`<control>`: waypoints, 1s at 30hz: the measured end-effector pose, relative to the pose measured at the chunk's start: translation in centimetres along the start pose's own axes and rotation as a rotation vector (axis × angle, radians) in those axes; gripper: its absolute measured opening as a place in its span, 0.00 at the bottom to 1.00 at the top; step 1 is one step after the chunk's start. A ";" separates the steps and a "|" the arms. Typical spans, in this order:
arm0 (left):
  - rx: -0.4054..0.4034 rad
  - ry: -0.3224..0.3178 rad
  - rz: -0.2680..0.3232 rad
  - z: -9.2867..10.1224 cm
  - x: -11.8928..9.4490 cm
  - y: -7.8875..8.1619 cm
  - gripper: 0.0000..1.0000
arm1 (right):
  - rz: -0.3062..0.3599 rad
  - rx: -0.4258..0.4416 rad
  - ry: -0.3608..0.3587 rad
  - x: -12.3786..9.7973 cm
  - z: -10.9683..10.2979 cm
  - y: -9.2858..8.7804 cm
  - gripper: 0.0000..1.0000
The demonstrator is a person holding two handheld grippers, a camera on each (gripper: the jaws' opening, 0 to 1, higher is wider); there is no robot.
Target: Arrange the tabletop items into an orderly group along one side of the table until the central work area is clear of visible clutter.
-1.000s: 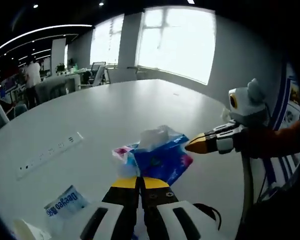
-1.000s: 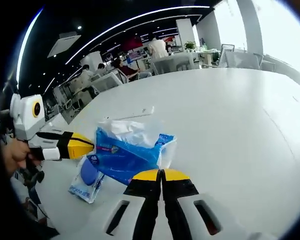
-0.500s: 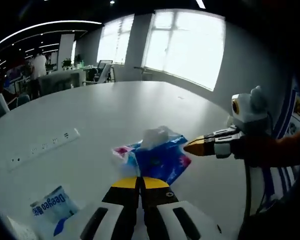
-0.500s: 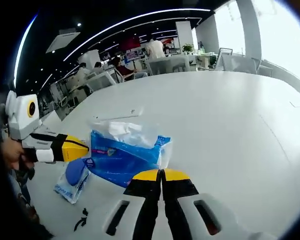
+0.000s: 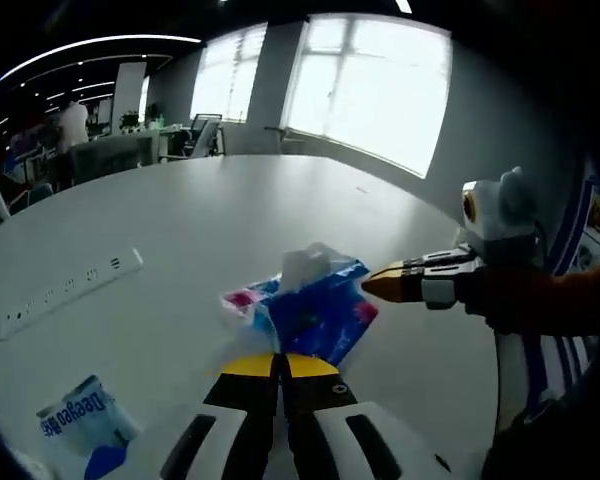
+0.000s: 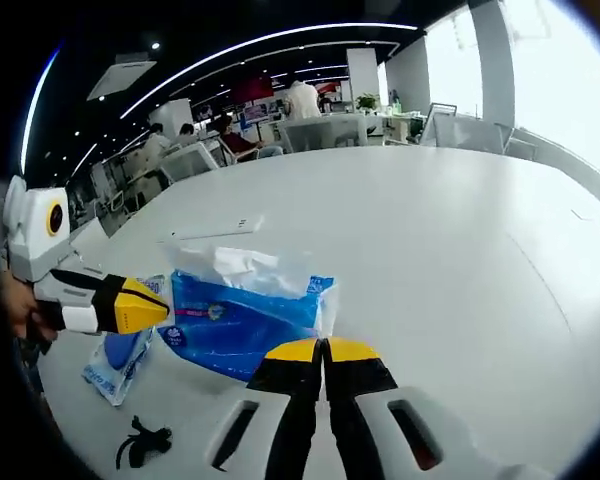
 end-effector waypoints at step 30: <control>-0.038 -0.032 -0.068 -0.1 3.2 -2.5 0.00 | -0.061 -0.020 -0.042 2.7 1.7 -2.1 0.00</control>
Point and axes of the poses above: the point that each gripper's makers call its tool centre point, and the gripper's own axes: x roughly forward along the fingers, z roughly to its right, y roughly out of its top, the point moved 7 cm from there along -x, roughly backward along the fingers, and after that the axes turned 10 degrees about x, right-handed, at the moved point
